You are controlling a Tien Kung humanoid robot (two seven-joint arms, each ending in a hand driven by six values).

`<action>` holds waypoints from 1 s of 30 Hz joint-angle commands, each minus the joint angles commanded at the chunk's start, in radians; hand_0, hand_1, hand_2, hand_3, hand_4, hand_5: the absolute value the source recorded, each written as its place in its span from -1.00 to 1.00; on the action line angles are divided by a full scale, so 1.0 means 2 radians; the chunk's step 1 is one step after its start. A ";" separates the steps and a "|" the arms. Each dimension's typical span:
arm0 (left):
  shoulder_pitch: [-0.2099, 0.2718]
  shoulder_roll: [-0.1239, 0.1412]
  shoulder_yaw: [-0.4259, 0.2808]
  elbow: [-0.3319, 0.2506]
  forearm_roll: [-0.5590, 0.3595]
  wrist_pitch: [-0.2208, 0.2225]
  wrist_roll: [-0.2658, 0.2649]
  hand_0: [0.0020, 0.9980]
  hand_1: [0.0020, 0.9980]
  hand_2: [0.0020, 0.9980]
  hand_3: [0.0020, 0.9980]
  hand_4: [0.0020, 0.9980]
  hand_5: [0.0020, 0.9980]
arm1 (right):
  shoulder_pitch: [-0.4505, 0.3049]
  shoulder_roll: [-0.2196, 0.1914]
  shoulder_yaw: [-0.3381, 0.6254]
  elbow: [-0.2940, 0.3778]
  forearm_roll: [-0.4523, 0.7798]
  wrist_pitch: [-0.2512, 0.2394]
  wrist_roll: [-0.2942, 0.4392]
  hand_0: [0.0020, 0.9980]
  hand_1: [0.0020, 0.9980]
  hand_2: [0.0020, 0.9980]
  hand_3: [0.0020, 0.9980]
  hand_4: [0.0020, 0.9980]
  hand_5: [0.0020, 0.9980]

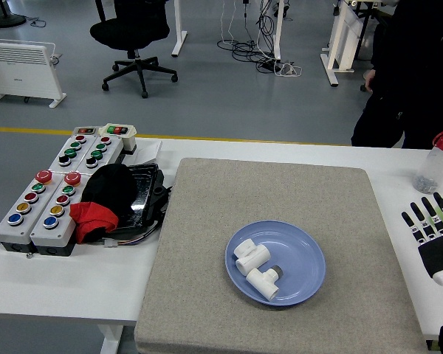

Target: Pick pipe place plate twice

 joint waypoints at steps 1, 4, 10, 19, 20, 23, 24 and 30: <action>0.000 0.000 0.000 0.000 0.000 0.000 0.000 0.43 0.48 0.42 0.30 -0.20 1.00 | 0.000 0.000 0.000 0.000 0.000 0.001 -0.001 0.67 0.57 0.74 0.67 0.14 0.11; -0.001 0.000 0.000 0.000 0.000 0.000 0.000 0.43 0.48 0.42 0.30 -0.20 1.00 | 0.001 0.000 0.001 -0.001 0.000 0.003 -0.003 0.67 0.57 0.74 0.67 0.14 0.11; -0.001 0.000 -0.001 0.000 0.001 0.000 0.000 0.43 0.48 0.42 0.30 -0.20 1.00 | 0.001 0.000 0.001 -0.001 -0.002 0.005 -0.007 0.70 0.58 0.75 0.69 0.14 0.15; -0.001 0.000 -0.002 0.000 0.003 0.000 0.001 0.43 0.48 0.42 0.30 -0.20 1.00 | 0.001 0.000 0.001 -0.001 -0.009 0.014 -0.013 0.79 0.64 0.83 0.75 0.17 0.28; -0.001 0.000 -0.002 0.000 0.003 0.000 0.001 0.43 0.48 0.42 0.30 -0.20 1.00 | 0.001 0.000 0.001 -0.001 -0.010 0.015 -0.013 0.79 0.64 0.83 0.75 0.17 0.28; -0.001 0.000 -0.002 0.000 0.004 0.000 0.001 0.43 0.48 0.42 0.30 -0.20 1.00 | 0.001 0.000 0.002 -0.001 -0.015 0.023 -0.011 0.79 0.64 0.83 0.75 0.17 0.28; -0.001 0.000 -0.002 0.000 0.004 0.000 0.001 0.43 0.48 0.42 0.30 -0.20 1.00 | 0.001 0.000 0.002 -0.001 -0.017 0.026 -0.011 0.87 0.72 0.97 0.89 0.38 0.60; -0.001 0.000 -0.002 0.000 0.004 0.000 0.001 0.43 0.48 0.42 0.30 -0.20 1.00 | 0.001 0.000 0.005 -0.001 -0.030 0.046 -0.014 0.96 0.79 1.00 0.92 0.52 0.69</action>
